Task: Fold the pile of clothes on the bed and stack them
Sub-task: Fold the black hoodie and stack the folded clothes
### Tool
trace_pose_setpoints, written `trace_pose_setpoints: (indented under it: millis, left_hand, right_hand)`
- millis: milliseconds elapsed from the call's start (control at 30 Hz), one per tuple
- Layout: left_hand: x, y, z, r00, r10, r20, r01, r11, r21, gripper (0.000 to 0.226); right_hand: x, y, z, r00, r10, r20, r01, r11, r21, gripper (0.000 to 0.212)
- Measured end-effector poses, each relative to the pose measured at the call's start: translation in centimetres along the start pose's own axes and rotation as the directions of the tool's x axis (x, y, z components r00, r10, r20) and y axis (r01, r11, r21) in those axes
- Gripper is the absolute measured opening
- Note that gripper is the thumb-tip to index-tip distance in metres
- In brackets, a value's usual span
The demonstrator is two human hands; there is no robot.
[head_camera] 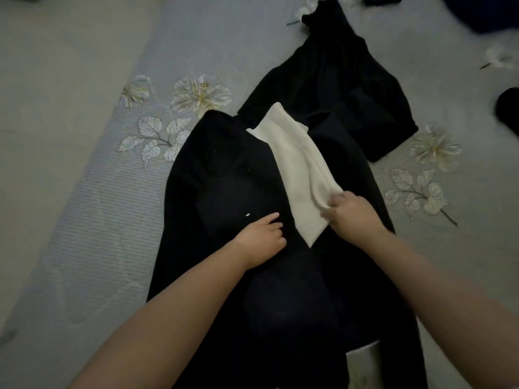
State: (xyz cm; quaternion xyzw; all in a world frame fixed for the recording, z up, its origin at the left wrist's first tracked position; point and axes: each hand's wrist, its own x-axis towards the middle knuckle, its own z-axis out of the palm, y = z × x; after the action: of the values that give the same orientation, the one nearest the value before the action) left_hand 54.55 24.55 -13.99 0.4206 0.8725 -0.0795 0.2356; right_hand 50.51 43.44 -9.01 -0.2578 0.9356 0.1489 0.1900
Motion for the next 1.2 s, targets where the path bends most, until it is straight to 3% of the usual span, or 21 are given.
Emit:
trace_pose_setpoints:
  millis: [33, 133, 200, 267, 367, 533, 633, 767, 833, 867, 933, 1067, 1200]
  left_hand:
    - [-0.4, 0.0, -0.1, 1.000, 0.010, 0.012, -0.011, 1.000, 0.015, 0.033]
    - [-2.6, -1.0, -0.2, 0.995, -0.082, 0.053, 0.083, 0.996, -0.019, 0.028]
    - [-4.1, -1.6, 0.1, 0.981, -0.195, 0.022, 0.196, 0.972, -0.130, 0.034]
    - [-4.8, -1.5, 0.0, 0.974, -0.223, -0.042, 0.210, 0.955, -0.207, 0.047]
    - [-3.4, -0.8, -0.4, 0.984, -0.142, -0.105, 0.119, 0.973, -0.197, 0.057]
    - [0.2, -0.6, -0.4, 0.995, -0.089, 0.036, 0.093, 0.987, -0.130, 0.038]
    - [0.2, -0.9, 0.2, 0.995, -0.098, 0.031, 0.103, 0.975, -0.196, 0.046]
    - [1.5, -0.4, -0.2, 0.998, -0.065, 0.005, 0.065, 0.978, -0.200, 0.068]
    - [2.5, -0.1, -0.8, 1.000, -0.022, 0.010, 0.024, 0.987, -0.160, 0.055]
    - [2.7, 0.1, -1.0, 1.000, -0.020, -0.012, 0.018, 0.988, -0.151, 0.045]
    - [2.2, -0.1, -1.4, 0.996, -0.034, -0.079, 0.024, 0.992, -0.124, 0.031]
    - [-2.9, -2.4, -1.7, 0.982, -0.187, -0.003, 0.174, 0.922, -0.345, 0.026]
    - [-10.4, -5.2, -1.8, 0.916, -0.316, 0.248, 0.394, 0.828, -0.400, 0.027]
  right_hand:
    - [0.2, 0.3, -0.6, 0.996, -0.024, 0.091, 0.021, 0.999, 0.027, 0.029]
    - [1.1, 0.1, -3.7, 0.985, -0.096, 0.146, 0.076, 0.988, 0.136, 0.031]
    - [1.7, -0.5, -5.7, 0.971, -0.139, 0.196, 0.090, 0.967, 0.238, 0.030]
    - [1.8, -1.0, -7.3, 0.958, -0.173, 0.227, 0.100, 0.948, 0.302, 0.031]
    - [1.5, -0.5, -7.7, 0.950, -0.206, 0.233, 0.144, 0.955, 0.259, 0.031]
    - [0.1, 2.0, -6.1, 0.967, -0.141, 0.211, 0.102, 0.977, 0.187, 0.025]
    - [0.3, 1.8, -4.9, 0.967, -0.125, 0.221, 0.088, 0.981, 0.171, 0.026]
    - [0.3, 0.7, -2.9, 0.921, -0.145, 0.361, 0.175, 0.983, -0.053, 0.055]
    - [0.0, 0.0, -2.2, 0.952, -0.214, 0.218, 0.252, 0.953, -0.165, 0.044]
    - [-0.3, 0.0, -1.8, 0.958, -0.265, 0.110, 0.281, 0.943, -0.179, 0.032]
    - [-0.7, 0.3, -1.2, 0.941, -0.332, -0.065, 0.320, 0.936, -0.149, 0.030]
    - [-0.9, 0.1, -2.1, 0.928, -0.360, -0.102, 0.360, 0.933, -0.013, 0.027]
    - [2.4, -1.6, -6.9, 0.953, -0.293, -0.078, 0.302, 0.941, 0.152, 0.008]
